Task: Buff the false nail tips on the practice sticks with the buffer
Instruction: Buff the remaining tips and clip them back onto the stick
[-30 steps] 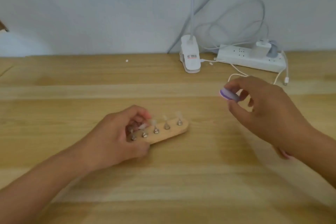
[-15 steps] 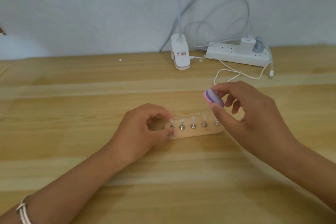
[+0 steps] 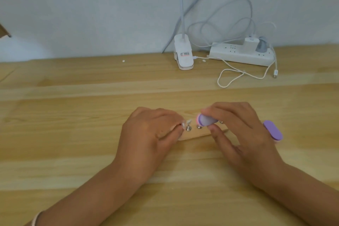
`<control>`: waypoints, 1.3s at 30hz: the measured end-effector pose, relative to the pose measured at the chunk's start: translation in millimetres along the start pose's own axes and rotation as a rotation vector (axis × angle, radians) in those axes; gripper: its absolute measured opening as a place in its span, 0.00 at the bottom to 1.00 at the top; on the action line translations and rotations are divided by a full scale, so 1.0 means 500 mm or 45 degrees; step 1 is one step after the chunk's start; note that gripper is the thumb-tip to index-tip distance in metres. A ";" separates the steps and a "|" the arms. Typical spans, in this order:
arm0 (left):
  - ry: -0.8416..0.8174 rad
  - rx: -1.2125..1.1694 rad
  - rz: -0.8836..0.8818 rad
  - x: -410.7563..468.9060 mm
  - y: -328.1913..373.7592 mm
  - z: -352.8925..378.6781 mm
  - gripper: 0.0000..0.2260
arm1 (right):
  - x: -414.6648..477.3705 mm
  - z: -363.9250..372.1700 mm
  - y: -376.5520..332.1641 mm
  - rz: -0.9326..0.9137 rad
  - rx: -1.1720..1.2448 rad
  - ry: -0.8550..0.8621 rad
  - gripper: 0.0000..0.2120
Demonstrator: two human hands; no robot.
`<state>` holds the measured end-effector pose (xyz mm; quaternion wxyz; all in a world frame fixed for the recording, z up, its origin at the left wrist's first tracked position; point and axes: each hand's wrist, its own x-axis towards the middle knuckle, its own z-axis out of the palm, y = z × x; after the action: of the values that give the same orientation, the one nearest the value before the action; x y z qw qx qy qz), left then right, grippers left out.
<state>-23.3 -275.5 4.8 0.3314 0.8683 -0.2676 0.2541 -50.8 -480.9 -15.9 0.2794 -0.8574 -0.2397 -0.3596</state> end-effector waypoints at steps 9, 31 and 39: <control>-0.265 -0.402 -0.020 -0.008 0.025 0.003 0.09 | -0.003 -0.002 0.000 -0.173 0.119 -0.056 0.13; -0.428 -0.838 -0.239 -0.016 0.008 0.005 0.06 | -0.008 -0.002 0.009 -0.231 0.133 -0.060 0.18; -0.427 -0.829 -0.237 -0.016 0.007 0.007 0.07 | -0.007 -0.003 0.006 -0.235 0.117 -0.069 0.17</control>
<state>-30.6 -277.9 -1.1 0.5632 0.7677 -0.3049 -0.0210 -51.6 -485.0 -18.4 0.2774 -0.8275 -0.3413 -0.3490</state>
